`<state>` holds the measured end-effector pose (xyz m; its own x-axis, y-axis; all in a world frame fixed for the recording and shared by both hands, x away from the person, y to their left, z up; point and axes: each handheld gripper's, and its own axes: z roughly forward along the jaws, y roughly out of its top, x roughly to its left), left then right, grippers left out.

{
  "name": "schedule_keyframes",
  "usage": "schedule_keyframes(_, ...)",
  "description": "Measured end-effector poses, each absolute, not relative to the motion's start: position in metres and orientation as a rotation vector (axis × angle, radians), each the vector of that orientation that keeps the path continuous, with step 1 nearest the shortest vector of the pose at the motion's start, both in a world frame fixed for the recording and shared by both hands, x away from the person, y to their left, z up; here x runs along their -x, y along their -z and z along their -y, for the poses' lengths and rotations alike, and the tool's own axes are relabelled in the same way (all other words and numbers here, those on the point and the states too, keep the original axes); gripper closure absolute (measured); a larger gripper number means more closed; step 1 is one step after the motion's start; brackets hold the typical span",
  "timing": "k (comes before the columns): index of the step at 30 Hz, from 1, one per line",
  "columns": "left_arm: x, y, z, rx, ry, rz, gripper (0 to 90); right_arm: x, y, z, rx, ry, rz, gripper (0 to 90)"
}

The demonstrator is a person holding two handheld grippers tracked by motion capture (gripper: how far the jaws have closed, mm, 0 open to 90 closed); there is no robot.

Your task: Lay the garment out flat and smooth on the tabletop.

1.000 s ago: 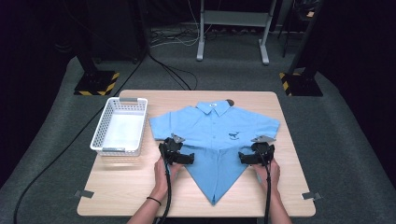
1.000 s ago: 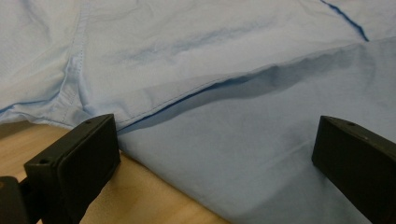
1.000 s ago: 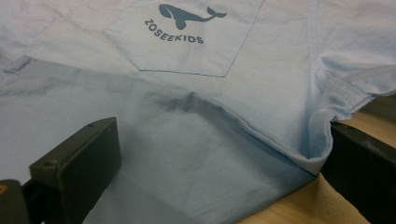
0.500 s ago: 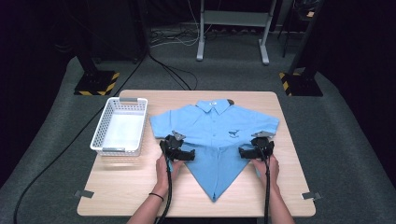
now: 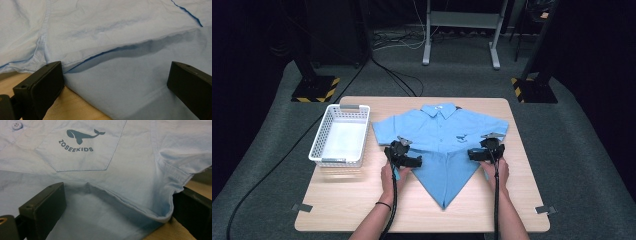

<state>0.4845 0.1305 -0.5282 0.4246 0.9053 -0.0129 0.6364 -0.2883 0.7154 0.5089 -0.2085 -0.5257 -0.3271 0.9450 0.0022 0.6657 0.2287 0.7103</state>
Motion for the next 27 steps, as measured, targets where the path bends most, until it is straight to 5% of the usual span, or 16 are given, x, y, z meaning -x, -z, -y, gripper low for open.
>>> schedule_keyframes(14,-0.484,0.528,-0.131,-2.036,-0.527,-1.291,0.7,-0.497,0.523,0.207,-1.535,-0.915,-2.095,0.0)
schedule_keyframes(27,-0.484,0.528,-0.131,-2.035,-0.526,-1.288,0.7,-0.490,0.502,0.128,-1.401,-0.905,-2.194,0.0)
